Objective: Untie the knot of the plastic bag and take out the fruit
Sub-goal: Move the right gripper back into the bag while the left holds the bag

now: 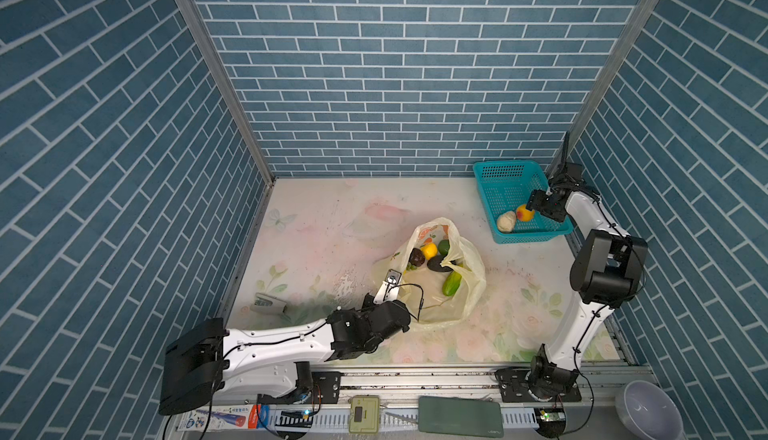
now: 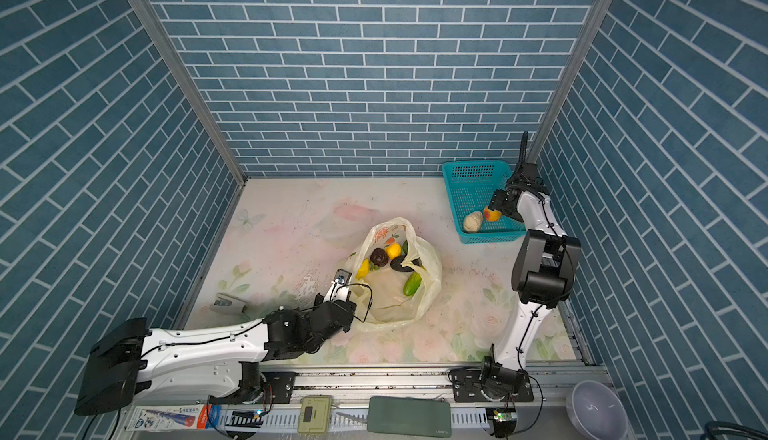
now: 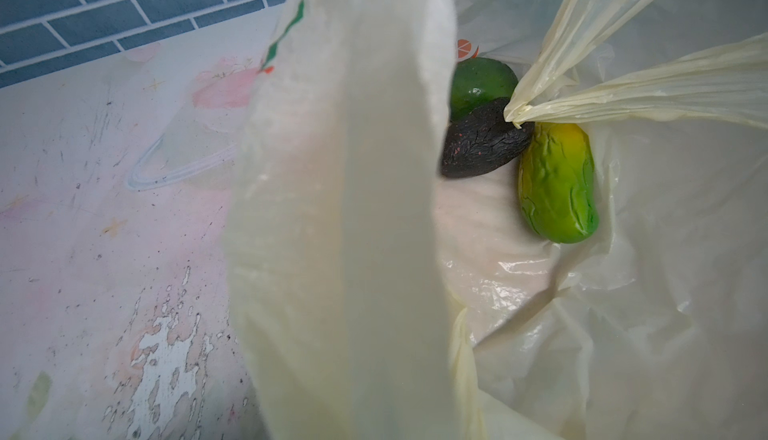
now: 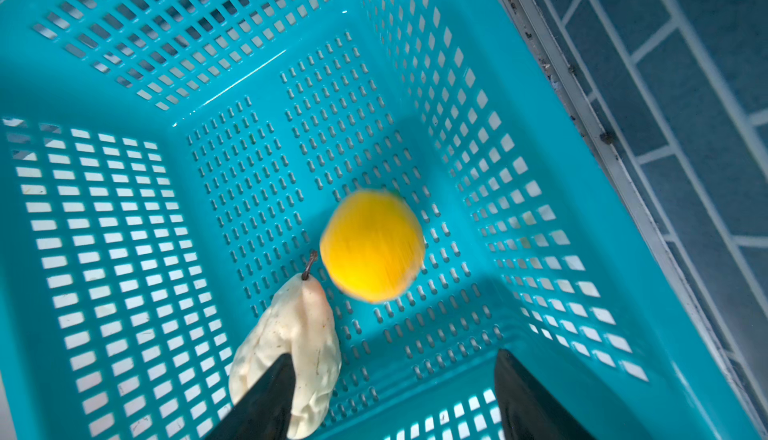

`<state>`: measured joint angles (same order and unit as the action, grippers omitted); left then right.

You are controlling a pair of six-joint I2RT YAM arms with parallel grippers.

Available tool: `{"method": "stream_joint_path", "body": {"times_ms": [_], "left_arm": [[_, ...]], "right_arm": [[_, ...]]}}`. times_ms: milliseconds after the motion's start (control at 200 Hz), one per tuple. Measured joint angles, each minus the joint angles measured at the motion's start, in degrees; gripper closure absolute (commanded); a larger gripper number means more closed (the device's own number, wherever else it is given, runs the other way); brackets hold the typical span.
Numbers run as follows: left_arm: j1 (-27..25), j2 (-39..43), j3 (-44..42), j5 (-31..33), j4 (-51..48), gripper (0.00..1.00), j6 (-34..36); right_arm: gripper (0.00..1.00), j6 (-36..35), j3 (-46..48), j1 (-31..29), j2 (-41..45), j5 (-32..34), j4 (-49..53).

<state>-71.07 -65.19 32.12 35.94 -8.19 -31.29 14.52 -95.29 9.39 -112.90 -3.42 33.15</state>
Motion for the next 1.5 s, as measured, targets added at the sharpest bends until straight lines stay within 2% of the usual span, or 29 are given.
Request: {"method": "stream_joint_path", "body": {"times_ms": [195,400,615,830,1125,1500], "left_arm": [[-0.02,0.11,-0.17,0.02,0.11,1.00,-0.02],[-0.13,0.52,-0.20,0.22,0.44,1.00,-0.02],[-0.39,0.55,-0.33,0.35,1.90,1.00,0.02],[-0.48,-1.64,-0.33,0.15,3.93,1.00,0.59],[-0.48,-2.10,-0.33,-0.07,5.11,1.00,1.11],[-1.44,-2.03,-0.33,0.11,5.73,1.00,1.11]], "right_arm": [[0.22,0.02,1.49,-0.52,4.04,-1.38,1.62],[0.22,0.24,10.75,-4.42,19.23,-6.16,3.80],[0.23,2.60,18.95,-17.20,35.98,-11.91,8.31],[0.24,7.48,25.75,-32.15,44.92,-14.51,11.63],[0.25,10.88,28.13,-48.54,45.70,-14.45,11.52],[0.33,12.46,32.02,-54.14,33.77,-14.71,3.93]]}}
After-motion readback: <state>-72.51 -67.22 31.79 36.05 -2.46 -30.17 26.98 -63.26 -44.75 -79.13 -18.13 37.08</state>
